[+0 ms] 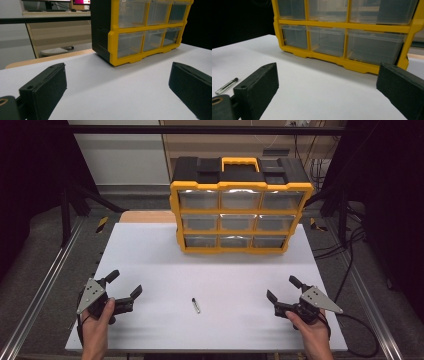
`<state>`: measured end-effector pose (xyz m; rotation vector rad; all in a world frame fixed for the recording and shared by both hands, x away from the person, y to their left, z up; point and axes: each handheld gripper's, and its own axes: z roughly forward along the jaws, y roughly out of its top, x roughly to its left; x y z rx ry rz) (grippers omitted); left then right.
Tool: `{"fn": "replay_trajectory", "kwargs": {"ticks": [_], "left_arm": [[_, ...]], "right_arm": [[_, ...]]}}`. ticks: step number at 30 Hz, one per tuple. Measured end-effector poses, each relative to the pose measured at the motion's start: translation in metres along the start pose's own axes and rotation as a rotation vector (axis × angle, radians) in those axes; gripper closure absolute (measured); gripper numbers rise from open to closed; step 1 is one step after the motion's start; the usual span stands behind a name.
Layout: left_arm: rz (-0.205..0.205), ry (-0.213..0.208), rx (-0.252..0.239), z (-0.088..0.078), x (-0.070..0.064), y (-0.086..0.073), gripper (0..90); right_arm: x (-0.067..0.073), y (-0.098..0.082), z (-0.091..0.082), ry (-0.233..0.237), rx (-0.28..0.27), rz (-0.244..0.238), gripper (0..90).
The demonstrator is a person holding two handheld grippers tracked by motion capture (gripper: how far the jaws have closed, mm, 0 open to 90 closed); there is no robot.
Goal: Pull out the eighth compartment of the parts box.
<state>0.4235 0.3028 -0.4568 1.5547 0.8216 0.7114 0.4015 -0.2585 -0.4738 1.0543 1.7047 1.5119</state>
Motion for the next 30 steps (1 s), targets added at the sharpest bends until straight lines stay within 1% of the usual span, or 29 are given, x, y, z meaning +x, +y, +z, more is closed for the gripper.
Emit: {"fn": "replay_trajectory", "kwargs": {"ticks": [1,3,6,10,17,18,23,26,27,30], "left_arm": [[-0.001,0.001,0.001,0.0001,0.0002,-0.0001,1.5],[-0.003,0.0,0.001,0.0006,0.0003,-0.0002,1.5],[-0.001,-0.001,0.004,0.0013,-0.0001,-0.0001,1.5],[0.001,-0.007,0.011,0.0026,-0.0016,-0.0006,1.5],[0.014,-0.018,0.028,0.0045,-0.0043,-0.0014,1.5],[0.015,-0.019,0.03,0.0046,-0.0046,-0.0015,1.5],[0.023,-0.023,0.032,0.005,-0.0052,0.0002,1.4],[0.017,-0.021,0.03,0.0048,-0.0047,0.0006,1.4],[0.015,-0.02,0.032,0.0047,-0.0046,0.0003,1.4],[0.01,-0.017,0.032,0.0035,-0.0045,0.0001,1.4]], "right_arm": [[0.0,0.0,0.0,0.0,0.0,0.0,5.3],[-0.0002,-0.0001,0.0002,-0.02,0.008,0.004,6.0],[0.0001,-0.0004,0.0005,-0.032,0.019,0.0,6.7],[0.0012,-0.0002,0.0012,-0.038,0.032,-0.004,7.1],[0.0043,0.0013,0.0018,-0.041,0.038,0.005,7.1],[0.0047,0.0013,0.0024,-0.046,0.047,0.002,7.0],[0.0055,0.0023,0.0023,-0.05,0.056,-0.013,7.3],[0.0064,0.0029,0.0016,-0.055,0.053,-0.011,7.8],[0.0075,0.0025,0.0019,-0.061,0.062,-0.022,7.9],[0.0086,0.0027,0.0027,-0.065,0.067,-0.034,8.0]]}}
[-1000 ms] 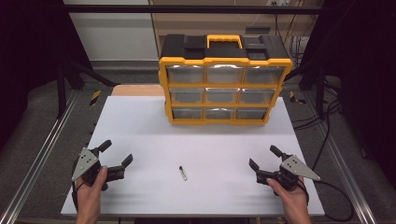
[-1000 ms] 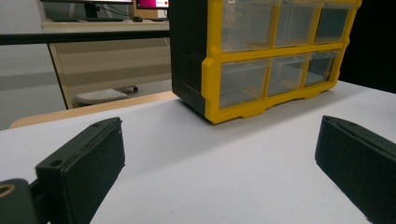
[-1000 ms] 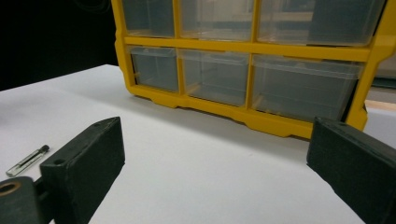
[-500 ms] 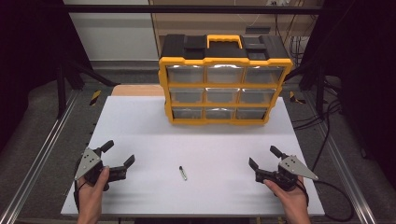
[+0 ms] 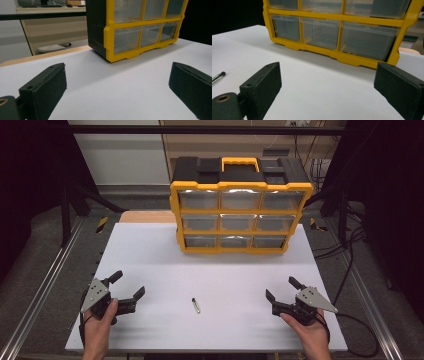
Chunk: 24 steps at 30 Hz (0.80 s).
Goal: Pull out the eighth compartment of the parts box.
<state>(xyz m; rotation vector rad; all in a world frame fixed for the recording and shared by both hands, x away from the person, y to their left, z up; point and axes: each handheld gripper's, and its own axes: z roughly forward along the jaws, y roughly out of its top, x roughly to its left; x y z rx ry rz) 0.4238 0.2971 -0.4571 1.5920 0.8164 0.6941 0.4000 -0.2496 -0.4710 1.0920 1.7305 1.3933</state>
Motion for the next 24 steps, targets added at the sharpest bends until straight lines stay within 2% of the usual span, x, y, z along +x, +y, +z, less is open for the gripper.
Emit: {"fn": "replay_trajectory", "kwargs": {"ticks": [4,9,10,13,17,24], "left_arm": [[0.001,-0.001,0.005,0.0,0.0,0.0,1.4],[0.01,0.0,0.019,0.002,-0.001,-0.001,1.4],[0.011,0.0,0.022,0.002,-0.001,-0.001,1.4],[0.002,-0.001,0.021,0.002,-0.002,-0.001,1.4],[0.002,-0.006,0.019,0.002,-0.002,0.0,1.4],[0.003,-0.008,0.031,0.004,-0.001,-0.001,1.4]], "right_arm": [[0.002,0.003,0.0,-0.023,0.0,-0.024,9.6],[0.003,0.007,0.005,-0.069,0.029,-0.061,10.8],[0.003,0.008,0.008,-0.083,0.048,-0.081,10.8],[-0.001,0.017,0.02,-0.123,0.087,-0.114,11.3],[-0.005,0.023,0.031,-0.133,0.115,-0.128,11.3],[-0.011,0.036,0.062,-0.146,0.193,-0.226,11.1]]}}
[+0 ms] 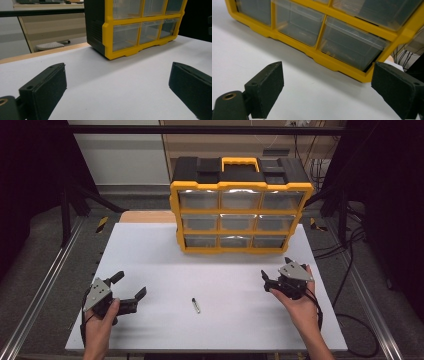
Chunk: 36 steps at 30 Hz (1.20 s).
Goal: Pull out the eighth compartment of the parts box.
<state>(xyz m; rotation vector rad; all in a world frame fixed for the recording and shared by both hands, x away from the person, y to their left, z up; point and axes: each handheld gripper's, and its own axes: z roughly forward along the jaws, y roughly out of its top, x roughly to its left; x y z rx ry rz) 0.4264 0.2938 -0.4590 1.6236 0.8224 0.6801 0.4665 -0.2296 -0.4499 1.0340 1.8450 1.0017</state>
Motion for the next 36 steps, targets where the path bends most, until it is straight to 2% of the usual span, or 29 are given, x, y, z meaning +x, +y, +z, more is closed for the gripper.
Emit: {"fn": "replay_trajectory", "kwargs": {"ticks": [1,6,16,23,26,27,28,30,31,36], "left_arm": [[-0.002,-0.001,0.001,0.0,0.0,0.0,1.4],[-0.002,-0.004,-0.004,0.0,-0.001,0.001,1.4],[0.005,-0.013,0.003,0.001,-0.002,0.001,1.5],[0.012,-0.016,0.006,0.001,-0.003,0.001,1.5],[0.014,-0.018,0.01,0.002,-0.004,0.001,1.5],[0.015,-0.019,0.011,0.002,-0.004,0.001,1.5],[0.015,-0.019,0.011,0.002,-0.004,0.001,1.5],[0.016,-0.019,0.011,0.003,-0.004,0.001,1.5],[0.016,-0.019,0.011,0.003,-0.004,0.001,1.5],[0.013,-0.021,0.016,0.004,-0.003,0.0,1.6]], "right_arm": [[0.0,0.003,0.006,-0.009,0.009,-0.02,11.0],[0.002,0.013,0.023,-0.014,0.065,-0.057,10.5],[0.013,0.032,0.046,-0.051,0.147,-0.224,15.4],[0.024,0.037,0.057,-0.068,0.146,-0.305,23.2],[0.029,0.039,0.063,-0.076,0.151,-0.364,27.8],[0.031,0.04,0.065,-0.085,0.152,-0.392,29.7],[0.034,0.042,0.07,-0.109,0.153,-0.448,33.2],[0.037,0.043,0.072,-0.12,0.152,-0.463,34.6],[0.039,0.046,0.075,-0.135,0.149,-0.503,36.0],[0.047,0.051,0.085,-0.152,0.127,-0.558,40.2]]}}
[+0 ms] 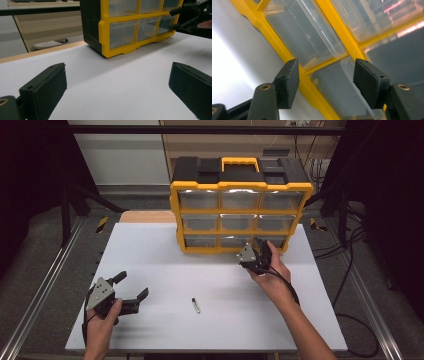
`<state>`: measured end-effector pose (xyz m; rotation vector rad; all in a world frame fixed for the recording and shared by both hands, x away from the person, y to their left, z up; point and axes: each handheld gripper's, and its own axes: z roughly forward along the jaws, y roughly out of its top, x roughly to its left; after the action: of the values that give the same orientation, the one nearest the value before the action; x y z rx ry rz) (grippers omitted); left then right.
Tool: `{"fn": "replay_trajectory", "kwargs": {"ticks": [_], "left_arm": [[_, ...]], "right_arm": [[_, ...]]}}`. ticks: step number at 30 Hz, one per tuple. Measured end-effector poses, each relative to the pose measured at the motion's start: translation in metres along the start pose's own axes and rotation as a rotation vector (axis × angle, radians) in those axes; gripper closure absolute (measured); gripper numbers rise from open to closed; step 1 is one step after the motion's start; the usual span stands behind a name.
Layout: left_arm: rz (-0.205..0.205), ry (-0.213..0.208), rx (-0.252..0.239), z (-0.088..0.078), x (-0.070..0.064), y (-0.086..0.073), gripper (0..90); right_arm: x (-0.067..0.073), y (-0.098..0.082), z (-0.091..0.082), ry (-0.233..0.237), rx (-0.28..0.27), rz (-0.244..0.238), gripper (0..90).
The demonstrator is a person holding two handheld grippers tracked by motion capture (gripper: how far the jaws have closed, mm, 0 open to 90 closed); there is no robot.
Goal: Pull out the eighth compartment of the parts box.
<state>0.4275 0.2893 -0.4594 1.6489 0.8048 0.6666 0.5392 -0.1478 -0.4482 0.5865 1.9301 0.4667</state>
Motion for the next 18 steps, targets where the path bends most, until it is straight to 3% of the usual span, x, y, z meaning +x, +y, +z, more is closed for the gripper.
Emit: {"fn": "replay_trajectory", "kwargs": {"ticks": [3,6,13,17,18], "left_arm": [[0.0,-0.001,0.001,0.0,0.0,0.0,1.6],[-0.001,-0.004,0.002,0.001,0.0,0.0,1.6],[-0.001,-0.01,0.006,0.002,-0.001,-0.001,1.6],[-0.002,-0.013,0.008,0.003,-0.001,-0.001,1.7],[-0.002,-0.013,0.007,0.003,-0.001,-0.001,1.7]], "right_arm": [[0.003,0.004,0.004,-0.009,-0.001,-0.042,44.0],[0.003,0.006,0.006,-0.033,-0.001,-0.154,48.6],[0.011,0.011,0.011,-0.101,-0.008,-0.262,57.5],[0.015,0.012,0.018,-0.126,0.002,-0.367,61.1],[0.015,0.012,0.018,-0.126,0.002,-0.367,61.1]]}}
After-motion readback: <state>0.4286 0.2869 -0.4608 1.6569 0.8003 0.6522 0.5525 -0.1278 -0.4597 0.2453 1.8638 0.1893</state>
